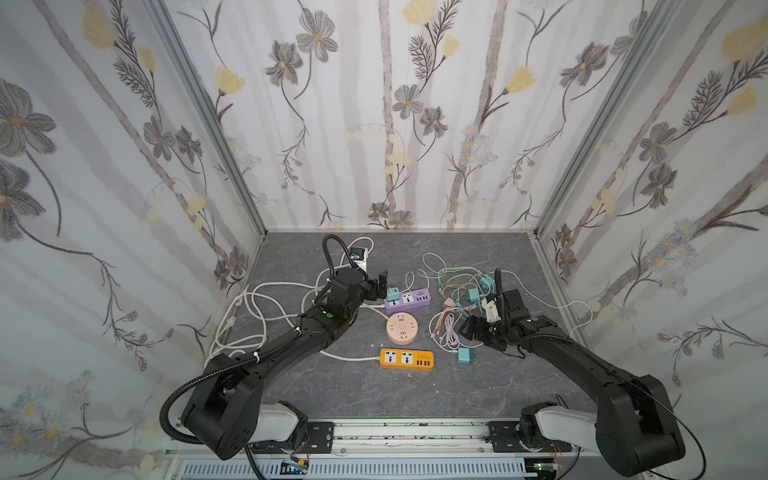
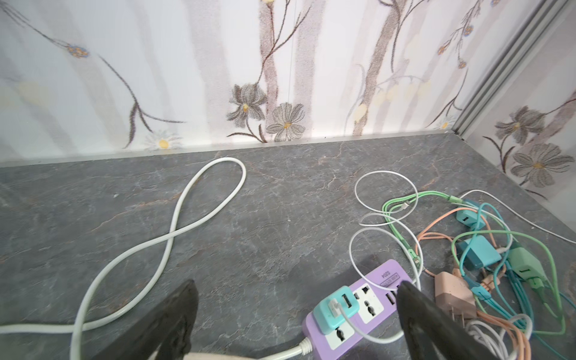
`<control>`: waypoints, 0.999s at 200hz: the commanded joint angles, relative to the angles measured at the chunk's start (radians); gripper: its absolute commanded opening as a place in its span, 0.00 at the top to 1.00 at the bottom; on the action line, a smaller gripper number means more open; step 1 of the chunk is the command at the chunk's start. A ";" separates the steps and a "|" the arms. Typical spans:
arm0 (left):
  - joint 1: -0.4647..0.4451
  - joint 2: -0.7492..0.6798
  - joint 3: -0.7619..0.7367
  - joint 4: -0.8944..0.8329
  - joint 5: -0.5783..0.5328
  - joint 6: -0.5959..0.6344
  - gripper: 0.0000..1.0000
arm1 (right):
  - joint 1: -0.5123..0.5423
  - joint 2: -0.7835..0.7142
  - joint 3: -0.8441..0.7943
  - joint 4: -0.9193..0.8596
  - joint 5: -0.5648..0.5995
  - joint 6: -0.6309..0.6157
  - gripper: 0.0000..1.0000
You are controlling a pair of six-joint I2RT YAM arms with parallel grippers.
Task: Insert the plug
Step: 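Move the right gripper to the teal charger beside the orange strip and grasp it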
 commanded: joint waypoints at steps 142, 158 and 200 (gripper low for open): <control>0.016 -0.138 -0.117 -0.101 -0.117 -0.191 0.00 | 0.301 -0.119 -0.124 -0.005 0.052 0.076 0.20; 0.016 -0.130 -0.116 -0.102 -0.117 -0.187 0.00 | 0.334 -0.109 -0.113 -0.007 0.054 0.052 0.22; 0.016 -0.125 -0.113 -0.107 -0.120 -0.159 0.00 | 0.434 -0.059 -0.030 -0.084 0.150 -0.028 0.22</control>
